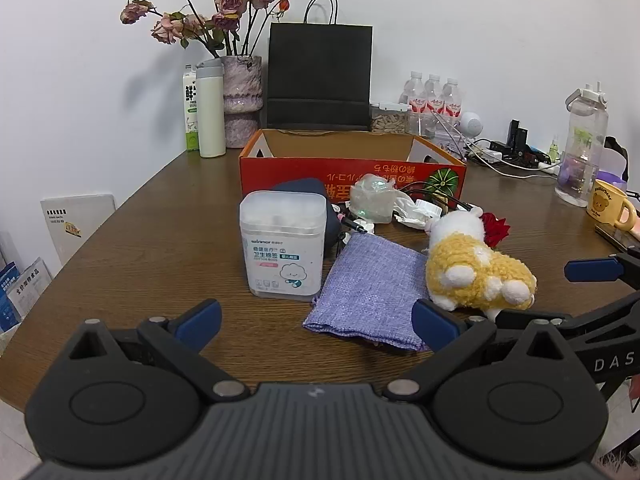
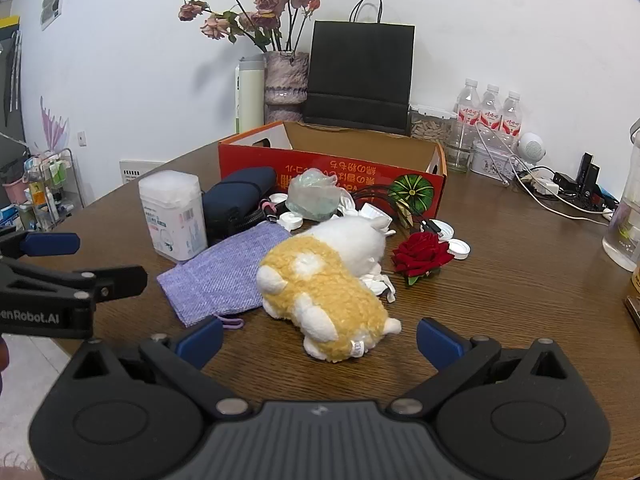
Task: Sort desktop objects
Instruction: 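Grasp the white cotton-swab container with the left tool while the right tool grasps the plush toy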
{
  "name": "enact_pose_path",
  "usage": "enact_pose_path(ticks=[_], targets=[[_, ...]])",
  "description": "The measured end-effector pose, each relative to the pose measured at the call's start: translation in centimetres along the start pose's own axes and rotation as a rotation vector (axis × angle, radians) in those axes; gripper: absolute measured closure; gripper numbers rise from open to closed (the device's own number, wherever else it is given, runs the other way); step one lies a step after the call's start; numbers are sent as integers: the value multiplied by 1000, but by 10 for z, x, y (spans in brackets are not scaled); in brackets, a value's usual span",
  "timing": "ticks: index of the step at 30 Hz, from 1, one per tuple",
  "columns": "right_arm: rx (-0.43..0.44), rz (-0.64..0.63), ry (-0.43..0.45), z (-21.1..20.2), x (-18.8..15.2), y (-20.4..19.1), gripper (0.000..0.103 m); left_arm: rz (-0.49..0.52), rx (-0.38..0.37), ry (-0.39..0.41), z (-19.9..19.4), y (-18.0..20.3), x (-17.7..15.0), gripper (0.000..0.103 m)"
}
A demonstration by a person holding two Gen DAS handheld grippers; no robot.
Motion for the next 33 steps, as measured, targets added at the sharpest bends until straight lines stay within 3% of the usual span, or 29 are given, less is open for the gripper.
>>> enact_pose_path(ticks=[18,33], targets=[[1,9,-25,10,-1,2,0,-5,-2,-19,11,-3,-1,0],[2,-17,-58,56,1,5,0,-9,39,-52,59,-15,5,0]])
Point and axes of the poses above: each gripper's, at about its wrist camera, not at the fingertips, and z roughly the way its jaws point, y to its right, x to its top, the point moved 2 cm from there along z, roughly the way its jaws point, and after that the axes turned 14 degrees about y, right-handed, at the moved point
